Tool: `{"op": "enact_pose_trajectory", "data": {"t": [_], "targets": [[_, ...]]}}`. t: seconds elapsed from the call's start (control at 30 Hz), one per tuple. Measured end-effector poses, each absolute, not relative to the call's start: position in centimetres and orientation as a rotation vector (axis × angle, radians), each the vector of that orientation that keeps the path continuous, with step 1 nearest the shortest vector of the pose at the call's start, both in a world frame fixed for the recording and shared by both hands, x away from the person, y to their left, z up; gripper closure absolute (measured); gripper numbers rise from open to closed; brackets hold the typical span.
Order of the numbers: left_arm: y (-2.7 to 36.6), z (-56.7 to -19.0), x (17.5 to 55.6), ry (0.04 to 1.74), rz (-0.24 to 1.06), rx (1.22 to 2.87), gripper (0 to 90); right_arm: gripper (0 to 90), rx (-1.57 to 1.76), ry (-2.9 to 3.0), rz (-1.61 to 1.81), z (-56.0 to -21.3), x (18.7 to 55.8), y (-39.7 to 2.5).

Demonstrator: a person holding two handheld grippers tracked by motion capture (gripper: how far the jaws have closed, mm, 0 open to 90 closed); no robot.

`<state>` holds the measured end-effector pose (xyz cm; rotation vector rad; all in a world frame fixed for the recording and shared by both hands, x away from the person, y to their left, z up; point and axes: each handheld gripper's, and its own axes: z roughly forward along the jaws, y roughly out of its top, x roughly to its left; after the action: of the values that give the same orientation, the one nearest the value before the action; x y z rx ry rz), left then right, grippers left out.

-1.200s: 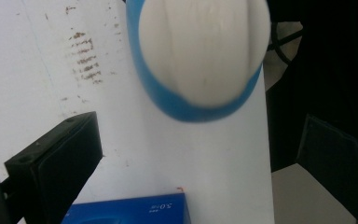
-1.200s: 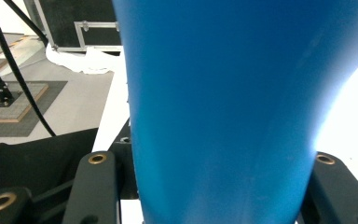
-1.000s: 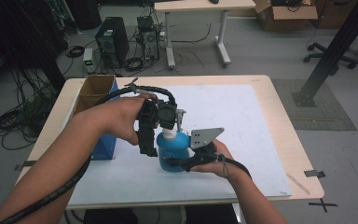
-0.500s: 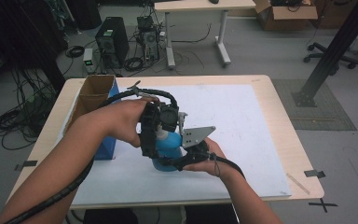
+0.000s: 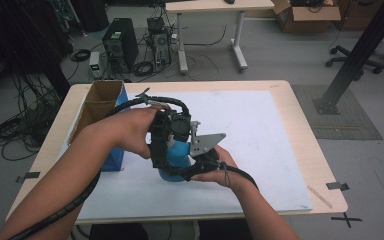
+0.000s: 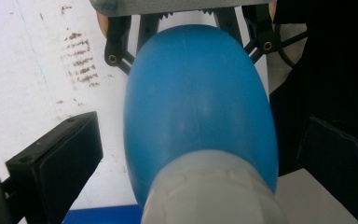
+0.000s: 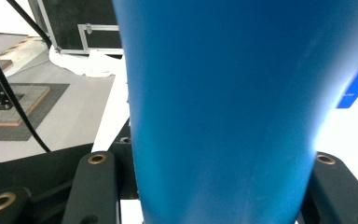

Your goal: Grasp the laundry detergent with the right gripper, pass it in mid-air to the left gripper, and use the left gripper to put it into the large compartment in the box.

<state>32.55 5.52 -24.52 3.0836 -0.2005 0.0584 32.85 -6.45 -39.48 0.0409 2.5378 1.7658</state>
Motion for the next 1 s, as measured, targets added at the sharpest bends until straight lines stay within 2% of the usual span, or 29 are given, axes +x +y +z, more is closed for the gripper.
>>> {"op": "enact_pose_trajectory", "data": {"t": [0.33, 0.83, 1.0], "targets": [[5.28, -24.87, 32.69, -0.207, 0.083, 3.098, 2.1, 45.0, 0.069, 2.526, 1.769, -39.30, 32.92, -6.45], [5.09, -24.57, 32.41, -0.223, 0.106, 3.117, 14.3, 45.0, 0.083, 2.517, 1.765, -39.25, 32.97, -6.40], [4.96, -24.50, 32.33, -0.227, 0.113, 3.119, 20.9, 45.0, 0.087, 2.514, 1.768, -39.07, 32.98, -6.51]]}}
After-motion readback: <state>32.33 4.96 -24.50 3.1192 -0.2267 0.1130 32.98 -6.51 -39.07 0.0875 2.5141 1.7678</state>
